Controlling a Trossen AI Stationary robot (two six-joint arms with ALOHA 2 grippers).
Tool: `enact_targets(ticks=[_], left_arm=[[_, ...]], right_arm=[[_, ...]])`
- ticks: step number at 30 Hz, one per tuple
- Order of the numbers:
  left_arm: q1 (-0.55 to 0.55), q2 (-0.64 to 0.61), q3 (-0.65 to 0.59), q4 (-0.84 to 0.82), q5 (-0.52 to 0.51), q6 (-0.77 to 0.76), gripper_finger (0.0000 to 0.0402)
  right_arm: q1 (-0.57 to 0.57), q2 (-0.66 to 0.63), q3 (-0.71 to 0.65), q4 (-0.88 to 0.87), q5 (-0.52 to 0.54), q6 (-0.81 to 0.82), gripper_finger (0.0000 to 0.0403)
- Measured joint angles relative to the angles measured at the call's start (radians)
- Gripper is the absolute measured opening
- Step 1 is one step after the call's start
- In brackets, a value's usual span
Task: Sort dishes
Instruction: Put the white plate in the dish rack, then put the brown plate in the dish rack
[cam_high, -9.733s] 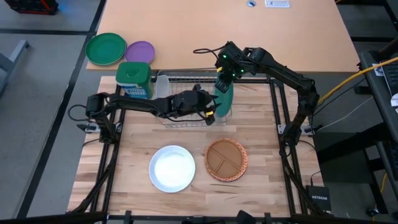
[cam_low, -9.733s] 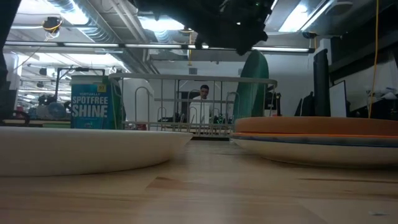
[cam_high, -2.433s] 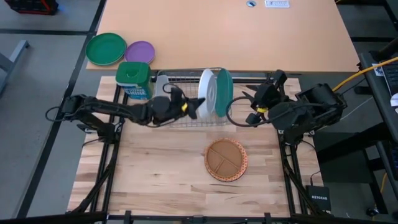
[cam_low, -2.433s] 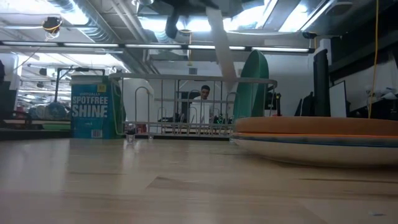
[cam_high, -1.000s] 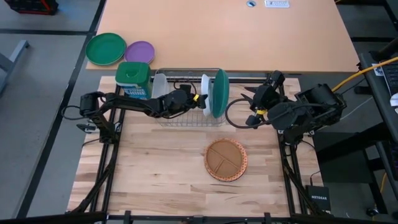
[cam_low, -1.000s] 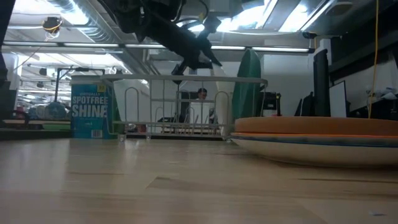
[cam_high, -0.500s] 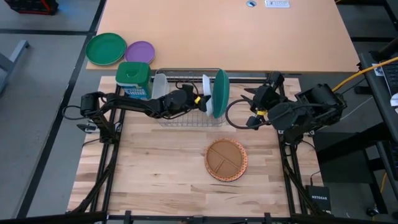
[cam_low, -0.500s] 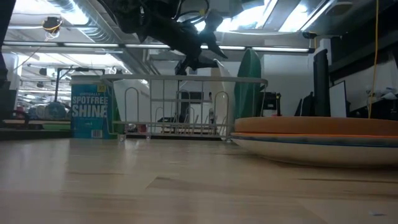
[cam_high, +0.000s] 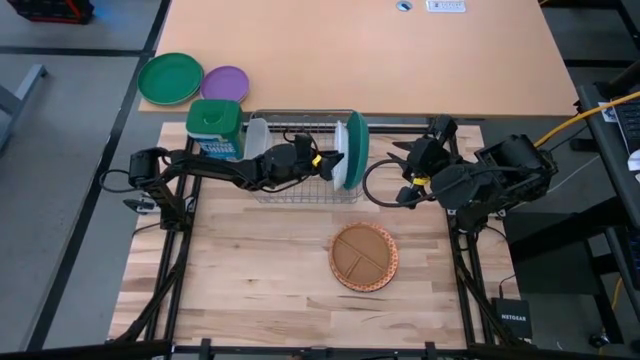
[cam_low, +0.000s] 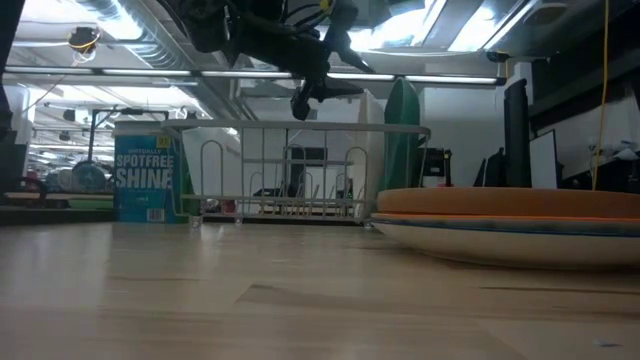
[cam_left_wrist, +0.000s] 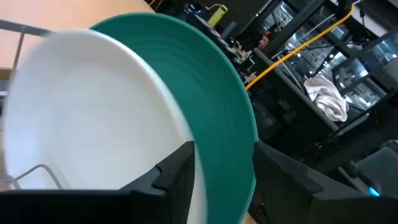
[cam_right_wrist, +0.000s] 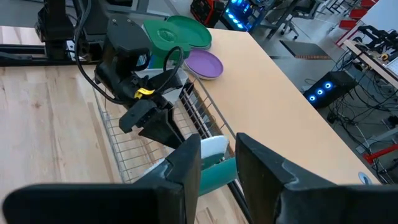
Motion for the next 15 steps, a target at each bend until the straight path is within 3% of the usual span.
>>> enact_targets(ticks=[6,15], left_arm=[[0.000,0.000,0.000,-0.004,0.000,0.010,0.0150],[-0.008,-0.002,0.000,0.022,0.032,0.288,0.0150]], right_arm=[[0.000,0.000,0.000,0.000,0.000,0.000,0.0104],[0.000,0.000,0.000,0.000,-0.114,0.001,0.0104]])
